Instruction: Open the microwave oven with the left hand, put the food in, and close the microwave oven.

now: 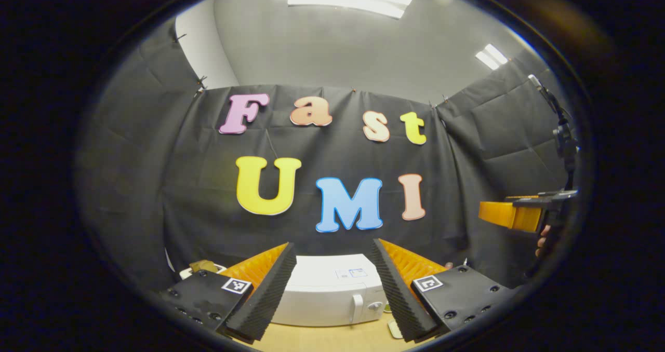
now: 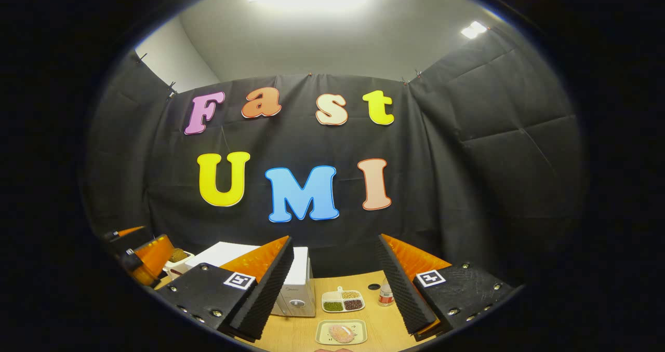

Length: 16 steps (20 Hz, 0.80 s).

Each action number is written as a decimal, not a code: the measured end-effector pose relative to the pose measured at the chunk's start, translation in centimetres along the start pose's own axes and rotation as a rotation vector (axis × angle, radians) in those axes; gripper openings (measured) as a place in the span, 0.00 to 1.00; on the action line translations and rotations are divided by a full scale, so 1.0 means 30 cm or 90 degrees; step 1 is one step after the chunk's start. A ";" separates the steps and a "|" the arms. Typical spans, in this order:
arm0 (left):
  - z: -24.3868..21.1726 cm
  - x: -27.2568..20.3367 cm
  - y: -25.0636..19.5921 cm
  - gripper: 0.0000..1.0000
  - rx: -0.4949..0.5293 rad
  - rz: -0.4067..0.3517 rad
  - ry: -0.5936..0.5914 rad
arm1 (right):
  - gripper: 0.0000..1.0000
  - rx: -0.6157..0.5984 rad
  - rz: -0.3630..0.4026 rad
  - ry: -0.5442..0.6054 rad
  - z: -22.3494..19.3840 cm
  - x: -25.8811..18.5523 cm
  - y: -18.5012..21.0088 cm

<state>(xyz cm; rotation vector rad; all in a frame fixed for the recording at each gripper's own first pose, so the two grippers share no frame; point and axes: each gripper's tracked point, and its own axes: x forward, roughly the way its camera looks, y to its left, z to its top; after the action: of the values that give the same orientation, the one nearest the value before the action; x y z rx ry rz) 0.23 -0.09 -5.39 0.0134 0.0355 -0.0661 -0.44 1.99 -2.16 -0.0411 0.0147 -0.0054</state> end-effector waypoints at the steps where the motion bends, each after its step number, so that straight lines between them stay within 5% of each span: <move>1: -0.044 0.033 -0.030 0.97 0.000 -0.004 0.012 | 0.96 -0.003 0.003 0.000 -0.003 0.014 -0.014; 16: -0.812 0.398 -0.160 0.98 0.016 0.016 0.213 | 0.96 -0.043 0.014 0.102 -0.192 0.210 -0.246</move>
<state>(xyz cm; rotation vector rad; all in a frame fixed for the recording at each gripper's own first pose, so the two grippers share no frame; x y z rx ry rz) 10.97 -5.30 -30.21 0.0502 0.3683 -0.0380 5.72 -5.66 -7.71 -0.1079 0.1754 0.0135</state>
